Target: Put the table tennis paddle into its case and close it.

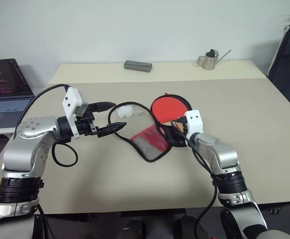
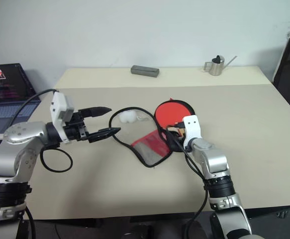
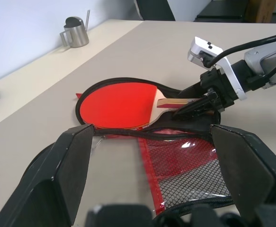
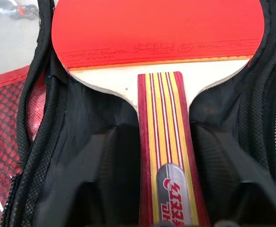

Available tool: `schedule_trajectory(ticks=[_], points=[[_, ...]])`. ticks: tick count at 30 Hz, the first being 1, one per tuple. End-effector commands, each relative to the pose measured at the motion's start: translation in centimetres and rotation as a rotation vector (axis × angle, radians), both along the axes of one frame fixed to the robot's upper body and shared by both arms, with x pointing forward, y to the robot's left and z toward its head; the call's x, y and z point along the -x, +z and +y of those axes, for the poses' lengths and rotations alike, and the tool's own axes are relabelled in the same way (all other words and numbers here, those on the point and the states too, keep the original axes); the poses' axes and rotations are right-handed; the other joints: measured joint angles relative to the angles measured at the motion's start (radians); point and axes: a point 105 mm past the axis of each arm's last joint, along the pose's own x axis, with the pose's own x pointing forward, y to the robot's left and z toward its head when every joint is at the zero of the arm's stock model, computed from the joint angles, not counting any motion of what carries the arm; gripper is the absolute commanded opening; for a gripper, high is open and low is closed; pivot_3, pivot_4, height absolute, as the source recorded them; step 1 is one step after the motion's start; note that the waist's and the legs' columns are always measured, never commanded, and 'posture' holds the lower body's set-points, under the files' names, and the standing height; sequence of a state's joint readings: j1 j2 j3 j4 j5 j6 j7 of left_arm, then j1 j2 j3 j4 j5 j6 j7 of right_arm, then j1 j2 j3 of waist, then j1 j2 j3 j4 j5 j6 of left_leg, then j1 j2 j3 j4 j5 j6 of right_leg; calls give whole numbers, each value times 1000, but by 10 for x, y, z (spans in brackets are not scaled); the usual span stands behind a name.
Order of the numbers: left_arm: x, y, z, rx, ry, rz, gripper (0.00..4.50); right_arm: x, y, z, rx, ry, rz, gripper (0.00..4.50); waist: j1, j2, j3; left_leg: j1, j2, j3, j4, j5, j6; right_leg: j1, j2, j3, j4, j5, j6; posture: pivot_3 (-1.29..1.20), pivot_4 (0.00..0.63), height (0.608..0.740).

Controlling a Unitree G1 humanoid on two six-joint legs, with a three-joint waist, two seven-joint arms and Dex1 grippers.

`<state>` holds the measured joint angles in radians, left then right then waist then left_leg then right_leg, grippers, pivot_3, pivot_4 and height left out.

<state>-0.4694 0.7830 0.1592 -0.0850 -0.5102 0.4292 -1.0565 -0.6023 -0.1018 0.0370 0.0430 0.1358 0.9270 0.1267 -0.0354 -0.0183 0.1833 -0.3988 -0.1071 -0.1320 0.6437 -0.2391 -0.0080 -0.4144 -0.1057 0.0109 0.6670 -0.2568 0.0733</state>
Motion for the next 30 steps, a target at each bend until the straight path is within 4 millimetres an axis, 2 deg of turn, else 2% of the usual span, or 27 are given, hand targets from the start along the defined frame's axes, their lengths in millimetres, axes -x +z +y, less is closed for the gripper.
schedule_trajectory(ticks=[1,3,6,11,14,21,24,30], points=[[3,15,2,4,2,-61,4269,1,7,1,-25,-3,-26,3792,0,0,0,0,0,0,0,0,0,0,0,0,0,0,0,0,150,740],[3,15,2,5,3,-61,4269,2,10,3,-33,-8,-34,4487,0,0,0,0,0,0,0,0,0,0,0,0,0,0,0,0,150,740],[3,16,3,11,10,-63,4269,3,20,7,-76,-2,-64,4487,0,0,0,0,0,0,0,0,0,0,0,0,0,0,0,0,150,740],[-1,15,8,33,50,-68,4269,11,66,21,-267,67,-209,4487,0,0,0,0,0,0,0,0,0,-1,0,0,0,0,0,0,150,740],[-2,11,15,35,83,-56,4269,17,81,16,-259,137,-289,4487,1,0,0,0,0,0,0,0,0,-1,0,0,0,0,0,0,150,740],[-13,-6,51,-21,223,-34,4269,28,92,-11,-197,273,-345,4487,-1,0,0,0,0,0,0,-2,3,0,0,0,0,0,0,0,150,740],[-29,-14,69,-16,343,-45,4269,32,102,-21,-150,330,-402,4487,1,0,0,0,1,0,0,-2,3,0,1,0,0,1,-1,0,150,740],[-46,-39,81,-79,429,-27,4269,55,108,-16,-122,536,-394,4487,3,0,0,0,1,0,0,-2,3,0,1,-1,-2,1,0,0,150,740]])
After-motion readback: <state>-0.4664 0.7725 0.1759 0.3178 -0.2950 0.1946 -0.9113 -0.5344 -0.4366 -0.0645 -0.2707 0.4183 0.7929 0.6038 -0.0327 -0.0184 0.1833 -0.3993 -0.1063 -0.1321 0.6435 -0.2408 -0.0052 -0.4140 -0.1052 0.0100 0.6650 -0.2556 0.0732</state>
